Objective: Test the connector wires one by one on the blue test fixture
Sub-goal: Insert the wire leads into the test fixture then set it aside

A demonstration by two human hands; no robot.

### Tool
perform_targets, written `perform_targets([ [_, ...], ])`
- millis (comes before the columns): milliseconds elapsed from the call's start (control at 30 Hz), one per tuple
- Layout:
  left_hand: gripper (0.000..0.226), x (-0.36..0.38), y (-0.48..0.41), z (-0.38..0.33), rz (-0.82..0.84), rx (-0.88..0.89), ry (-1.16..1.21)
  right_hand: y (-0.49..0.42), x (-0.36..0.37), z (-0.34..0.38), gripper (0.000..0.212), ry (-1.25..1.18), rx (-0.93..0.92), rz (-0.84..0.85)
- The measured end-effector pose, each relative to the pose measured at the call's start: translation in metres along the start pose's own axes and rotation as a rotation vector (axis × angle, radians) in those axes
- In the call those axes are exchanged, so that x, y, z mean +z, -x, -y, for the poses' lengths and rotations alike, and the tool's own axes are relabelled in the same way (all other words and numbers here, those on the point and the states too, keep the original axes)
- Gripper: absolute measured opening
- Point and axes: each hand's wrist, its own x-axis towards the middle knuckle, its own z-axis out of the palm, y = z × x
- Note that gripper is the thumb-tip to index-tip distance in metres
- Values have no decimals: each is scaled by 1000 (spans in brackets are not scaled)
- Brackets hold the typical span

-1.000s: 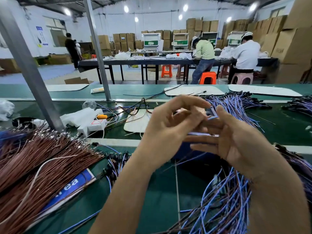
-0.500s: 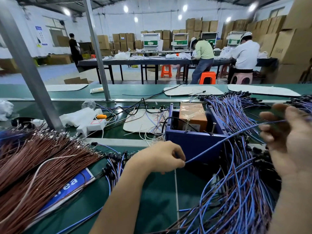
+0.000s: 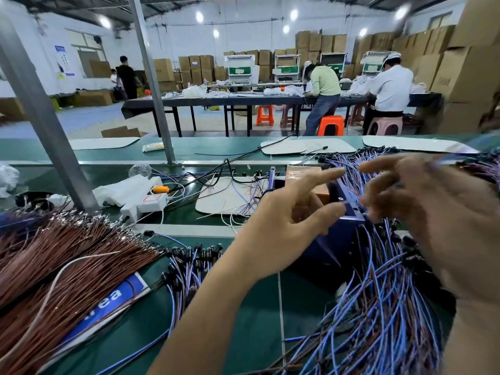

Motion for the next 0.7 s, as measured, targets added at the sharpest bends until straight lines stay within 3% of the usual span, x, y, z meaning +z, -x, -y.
perform_targets([
  [67,40,2,1,-8,-29,54,27,2,11,2,33,52,28,209],
  [233,16,-10,3,-13,-144,77,-114,0,15,-8,30,180,315,363],
  [367,12,-9,4,-16,-85,38,7,4,19,-13,26,254,417,504],
  [567,14,-8,1,-9,-83,-10,172,3,27,-14,20,213,428,509],
  [700,12,-14,-2,8,-188,-164,224,-3,28,-22,12,129,504,240],
])
